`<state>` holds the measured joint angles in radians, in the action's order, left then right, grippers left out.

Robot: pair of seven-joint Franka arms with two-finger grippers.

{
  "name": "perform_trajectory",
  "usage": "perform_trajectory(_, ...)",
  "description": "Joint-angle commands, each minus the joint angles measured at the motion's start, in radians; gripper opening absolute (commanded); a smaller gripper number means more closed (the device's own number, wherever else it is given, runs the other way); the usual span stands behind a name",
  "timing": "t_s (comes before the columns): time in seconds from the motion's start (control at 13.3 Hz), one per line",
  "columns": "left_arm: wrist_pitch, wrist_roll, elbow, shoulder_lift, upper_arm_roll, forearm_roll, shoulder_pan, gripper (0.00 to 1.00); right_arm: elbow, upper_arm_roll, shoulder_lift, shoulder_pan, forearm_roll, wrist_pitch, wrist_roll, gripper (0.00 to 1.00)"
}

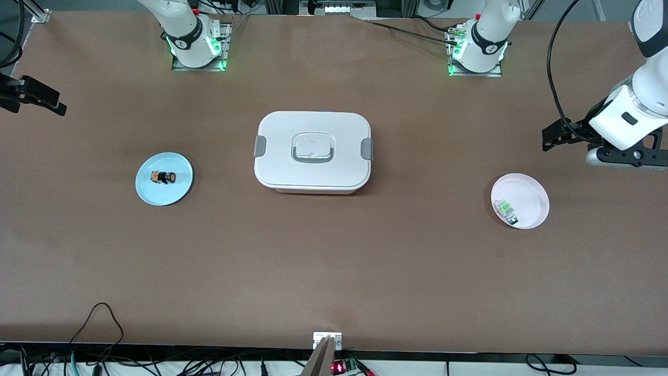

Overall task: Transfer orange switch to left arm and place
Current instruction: 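Move the right gripper down toward the orange switch on the blue dish, then lower the right gripper and close it on the orange switch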

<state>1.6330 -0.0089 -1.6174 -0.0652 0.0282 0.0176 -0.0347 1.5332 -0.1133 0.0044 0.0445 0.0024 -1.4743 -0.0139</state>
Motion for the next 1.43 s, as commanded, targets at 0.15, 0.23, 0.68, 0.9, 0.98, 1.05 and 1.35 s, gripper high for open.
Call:
perform_trajectory(0.15, -0.013, 0.004, 0.028, -0.013, 0.002, 0.012, -0.001, 1.00, 0.015, -0.006, 0.052, 0.044, 0.001, -0.012, -0.006, 1.00)
perform_trajectory(0.23, -0.013, 0.004, 0.028, -0.013, 0.002, 0.012, -0.001, 1.00, 0.012, -0.006, 0.078, 0.049, -0.002, -0.024, -0.006, 1.00)
perform_trajectory(0.68, -0.015, 0.004, 0.028, -0.013, 0.002, 0.012, -0.001, 1.00, 0.018, -0.006, 0.213, 0.093, -0.013, -0.096, 0.023, 1.00)
perform_trajectory(0.9, -0.013, 0.004, 0.028, -0.013, 0.002, 0.012, -0.001, 1.00, 0.019, -0.006, 0.319, 0.095, -0.013, -0.130, 0.019, 1.00)
perform_trajectory(0.98, -0.013, 0.004, 0.028, -0.013, 0.002, 0.012, -0.001, 1.00, 0.054, -0.006, 0.331, 0.094, -0.015, -0.182, 0.017, 1.00)
perform_trajectory(1.05, -0.015, 0.004, 0.028, -0.013, 0.002, 0.012, -0.001, 1.00, 0.118, -0.006, 0.328, 0.092, -0.015, -0.261, 0.012, 1.00)
perform_trajectory(1.35, -0.013, 0.004, 0.028, -0.013, 0.002, 0.012, -0.001, 1.00, 0.463, -0.008, 0.279, 0.074, -0.016, -0.642, 0.006, 1.00)
